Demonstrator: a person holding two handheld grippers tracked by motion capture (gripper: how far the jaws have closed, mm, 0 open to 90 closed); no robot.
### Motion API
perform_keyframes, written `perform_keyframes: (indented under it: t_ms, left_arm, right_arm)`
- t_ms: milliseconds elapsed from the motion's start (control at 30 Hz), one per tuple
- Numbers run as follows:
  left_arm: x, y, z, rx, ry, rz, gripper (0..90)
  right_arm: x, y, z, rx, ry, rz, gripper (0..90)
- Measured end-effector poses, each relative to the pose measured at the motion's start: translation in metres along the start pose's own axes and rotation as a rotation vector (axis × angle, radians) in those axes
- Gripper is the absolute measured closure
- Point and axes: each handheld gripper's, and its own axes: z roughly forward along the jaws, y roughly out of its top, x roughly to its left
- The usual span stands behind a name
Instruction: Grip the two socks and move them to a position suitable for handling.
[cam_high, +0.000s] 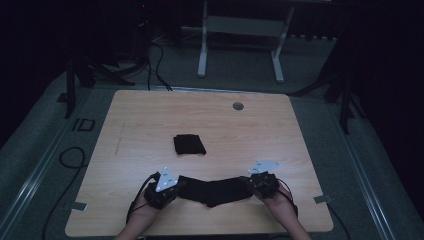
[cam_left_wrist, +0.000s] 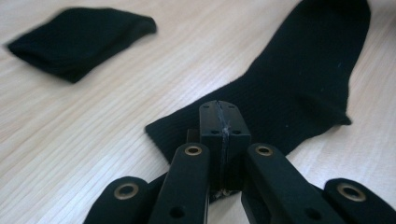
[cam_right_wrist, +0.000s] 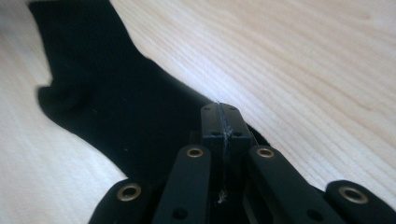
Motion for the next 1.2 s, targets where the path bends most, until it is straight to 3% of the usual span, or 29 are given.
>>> perform_keyframes:
  t_ms: [67, 233, 333, 467, 667, 900, 1067, 1133, 1200]
  left_arm:
    - [0.0, 0.001, 0.007, 0.028, -0.021, 0.004, 90.0]
    - [0.002, -0.004, 0.021, 0.072, -0.013, 0.021, 90.0]
    - [0.006, -0.006, 0.021, 0.062, -0.035, -0.007, 90.0]
    - [0.003, -0.007, 0.02, 0.07, -0.035, -0.002, 90.0]
    - [-0.01, -0.011, 0.014, 0.07, -0.069, 0.013, 90.0]
    - [-0.014, -0.014, 0.012, 0.063, -0.098, 0.011, 90.0]
    - [-0.012, -0.012, 0.011, 0.055, -0.101, 0.0, 88.5]
    - [-0.009, -0.011, 0.006, 0.022, -0.122, -0.021, 81.9]
    - [-0.009, -0.011, 0.006, 0.022, -0.122, -0.021, 80.7]
  right_arm:
    - [-0.002, -0.003, 0.006, 0.02, -0.001, -0.001, 89.6]
    - [-0.009, -0.012, 0.018, 0.065, -0.006, 0.008, 88.8]
    - [-0.013, -0.015, 0.02, 0.06, 0.007, 0.018, 88.7]
    - [-0.012, -0.019, 0.018, 0.048, -0.003, 0.017, 88.7]
    - [-0.009, -0.028, 0.01, 0.05, 0.012, 0.033, 88.6]
    - [-0.007, -0.04, 0.001, 0.027, 0.035, 0.064, 87.2]
    - [-0.006, -0.036, 0.0, 0.041, 0.051, 0.078, 82.2]
    - [-0.004, -0.031, -0.005, 0.02, 0.08, 0.067, 79.0]
    - [-0.003, -0.027, -0.009, 0.002, 0.085, 0.062, 79.0]
